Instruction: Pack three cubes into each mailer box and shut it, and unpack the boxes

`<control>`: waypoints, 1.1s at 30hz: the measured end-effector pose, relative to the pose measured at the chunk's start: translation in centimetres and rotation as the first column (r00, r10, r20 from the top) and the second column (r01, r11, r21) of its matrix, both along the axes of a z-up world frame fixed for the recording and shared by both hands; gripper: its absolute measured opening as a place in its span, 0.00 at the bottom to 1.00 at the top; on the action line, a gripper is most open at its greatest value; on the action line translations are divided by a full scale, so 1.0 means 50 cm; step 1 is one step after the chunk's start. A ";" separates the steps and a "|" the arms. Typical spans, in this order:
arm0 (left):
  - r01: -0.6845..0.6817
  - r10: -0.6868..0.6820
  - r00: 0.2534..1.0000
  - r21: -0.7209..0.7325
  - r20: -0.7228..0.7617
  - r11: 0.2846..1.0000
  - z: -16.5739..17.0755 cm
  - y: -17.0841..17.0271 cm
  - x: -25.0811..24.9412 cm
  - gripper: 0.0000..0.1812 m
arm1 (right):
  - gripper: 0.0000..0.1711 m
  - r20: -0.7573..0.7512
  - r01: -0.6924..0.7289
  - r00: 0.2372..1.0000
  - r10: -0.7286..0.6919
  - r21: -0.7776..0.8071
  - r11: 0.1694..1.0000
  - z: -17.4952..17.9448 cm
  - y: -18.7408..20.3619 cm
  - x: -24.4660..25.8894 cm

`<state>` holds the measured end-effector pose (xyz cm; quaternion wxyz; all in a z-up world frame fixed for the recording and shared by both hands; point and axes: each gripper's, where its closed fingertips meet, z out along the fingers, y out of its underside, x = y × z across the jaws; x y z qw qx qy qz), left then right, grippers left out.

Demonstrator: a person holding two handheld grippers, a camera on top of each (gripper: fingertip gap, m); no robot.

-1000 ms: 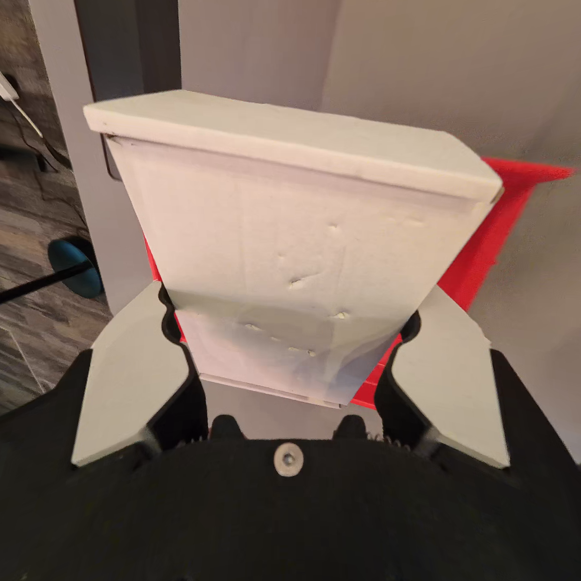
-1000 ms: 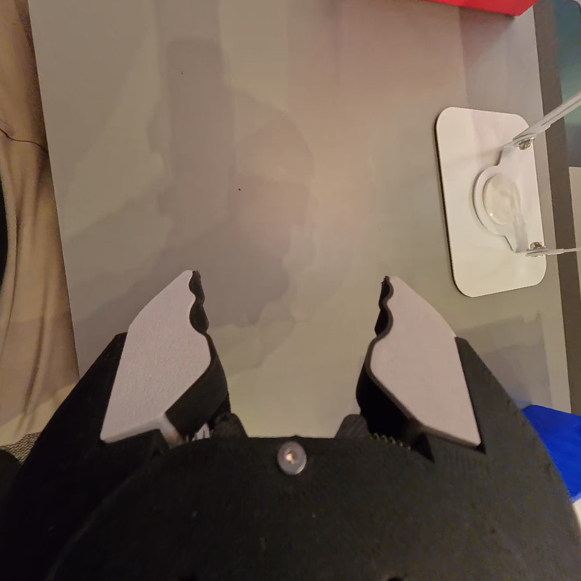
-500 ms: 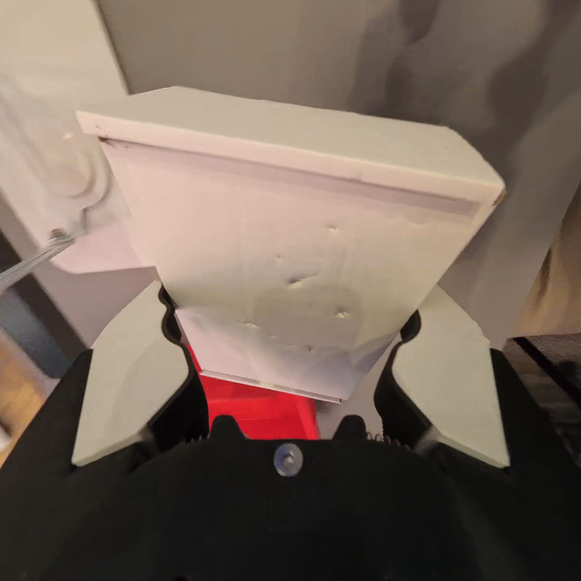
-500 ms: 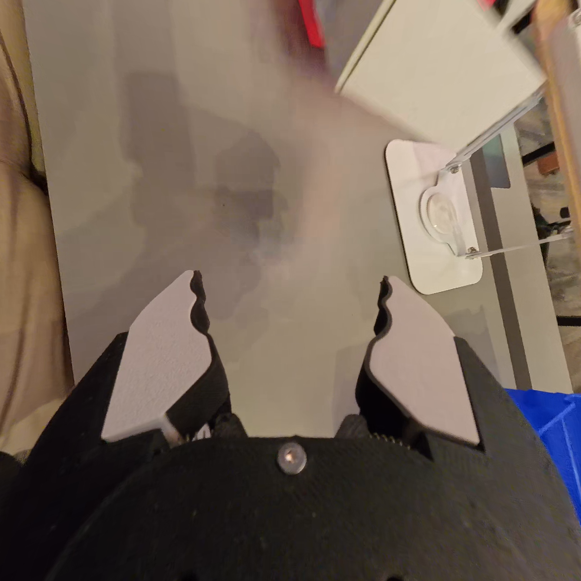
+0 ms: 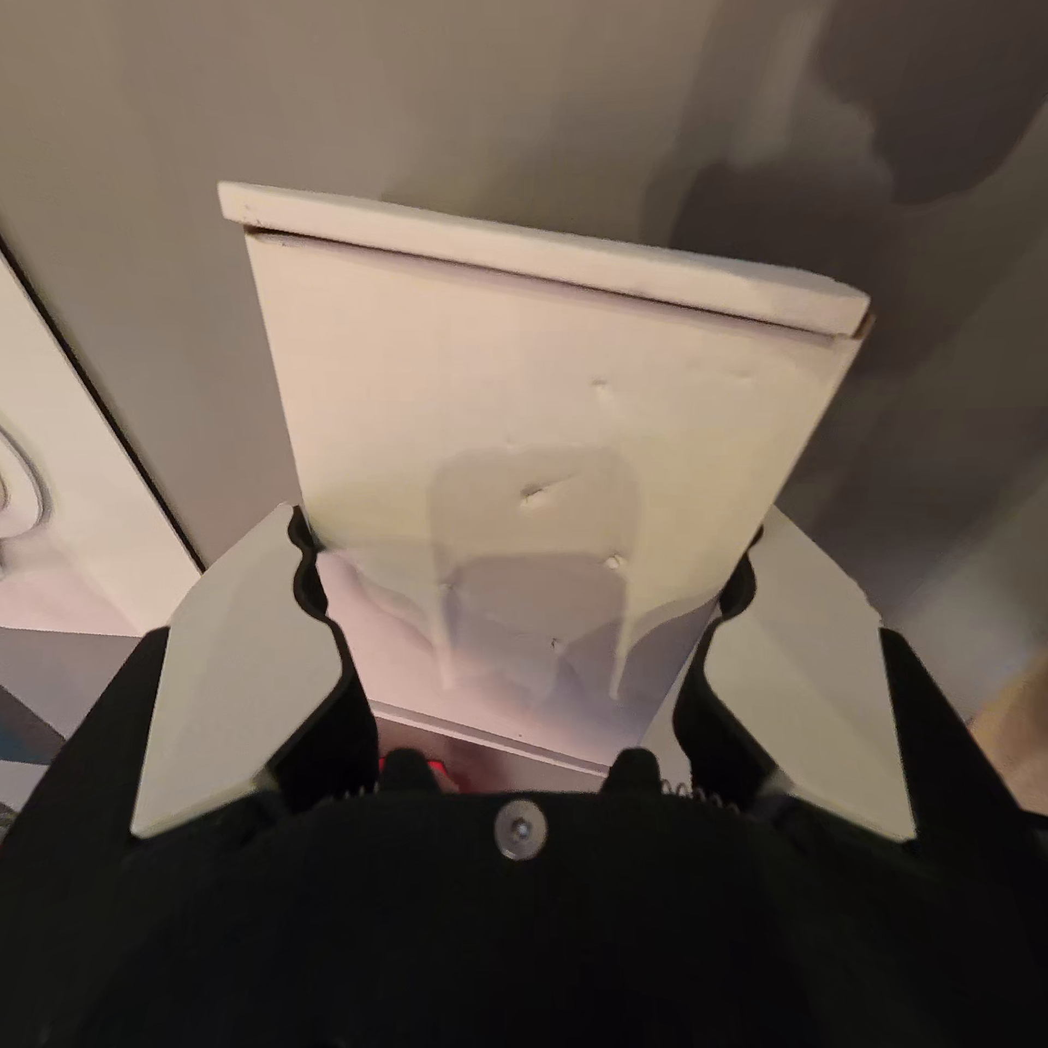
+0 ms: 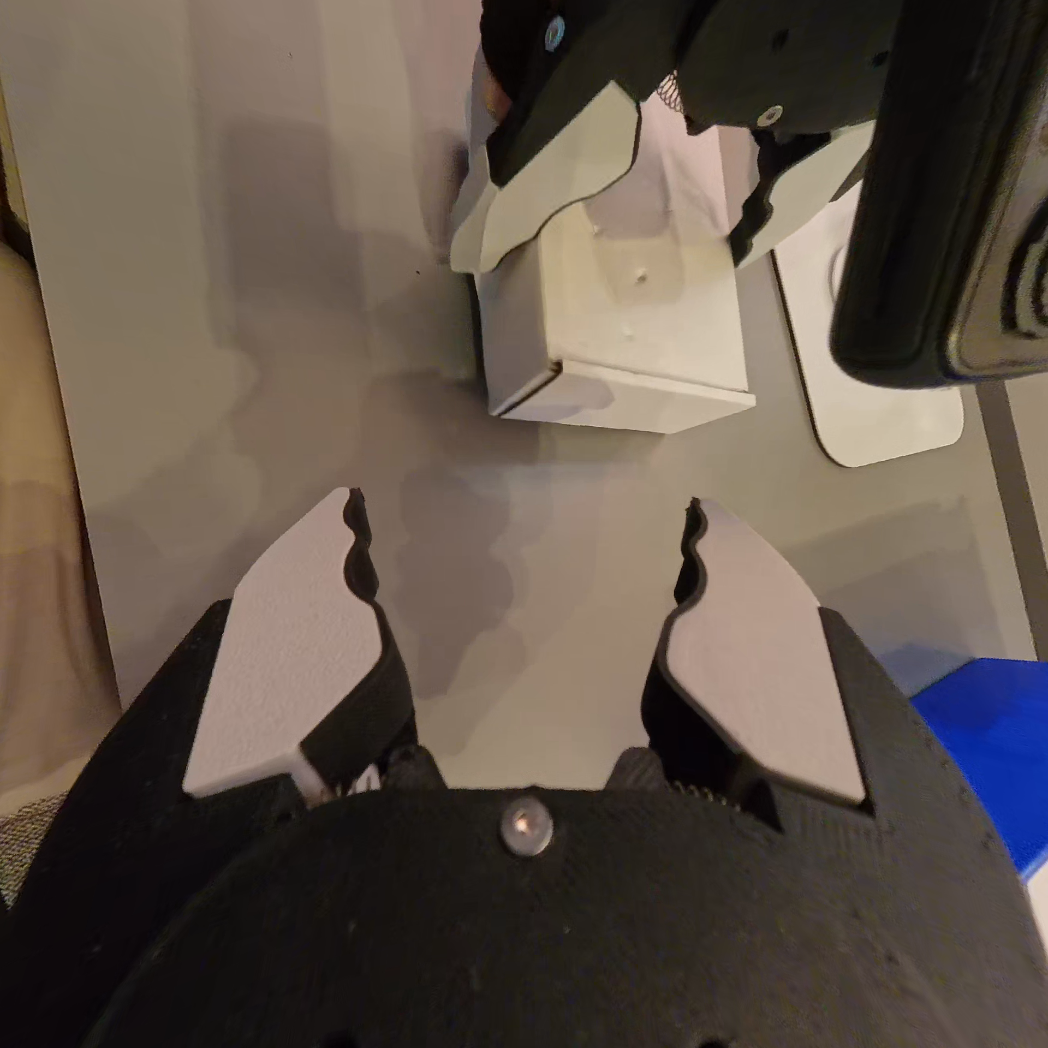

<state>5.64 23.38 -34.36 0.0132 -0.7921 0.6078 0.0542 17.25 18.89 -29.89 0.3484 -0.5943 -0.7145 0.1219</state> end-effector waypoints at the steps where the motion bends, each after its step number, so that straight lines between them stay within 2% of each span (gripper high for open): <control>1: 0.002 -0.002 1.000 0.004 -0.002 1.000 0.001 -0.002 -0.001 0.75 | 0.61 0.002 0.000 1.000 0.000 0.002 1.000 -0.001 0.000 0.000; 3: 0.001 -0.003 0.999 0.030 0.039 1.000 0.016 -0.001 0.007 0.74 | 0.61 -0.003 -0.001 1.000 0.001 0.003 1.000 -0.001 0.000 -0.001; 5: -0.016 0.011 0.996 0.056 0.085 0.998 0.044 0.001 0.009 0.80 | 0.63 -0.011 -0.004 1.000 0.004 0.012 1.000 -0.001 0.001 -0.005; 8: -0.009 0.003 0.995 0.066 0.100 0.998 0.086 -0.008 -0.013 0.81 | 0.65 -0.040 -0.013 0.999 0.014 0.023 1.000 -0.003 0.004 -0.021; 11: -0.024 0.016 0.991 0.056 0.136 0.998 0.101 -0.026 -0.052 0.81 | 0.65 -0.019 -0.036 0.999 0.037 0.053 0.998 -0.017 0.002 -0.034; 18: -0.045 0.023 0.984 0.123 0.174 0.991 0.063 -0.048 -0.147 0.81 | 0.61 -0.016 -0.042 0.999 0.045 0.176 0.983 -0.023 0.016 -0.066; 22: -0.067 0.029 0.965 0.139 0.260 0.988 0.039 -0.042 -0.140 0.78 | 0.59 -0.021 -0.086 0.995 0.094 0.239 0.967 -0.022 0.013 -0.092; 27: -0.034 -0.019 0.968 0.206 0.249 0.978 0.019 -0.021 -0.137 0.67 | 0.57 0.061 -0.114 0.993 0.100 0.321 0.940 -0.046 0.024 -0.108; 33: -0.080 0.038 0.958 0.142 0.283 0.987 0.023 -0.017 -0.130 0.66 | 0.54 0.110 -0.107 0.992 0.061 0.475 0.874 -0.045 0.047 -0.121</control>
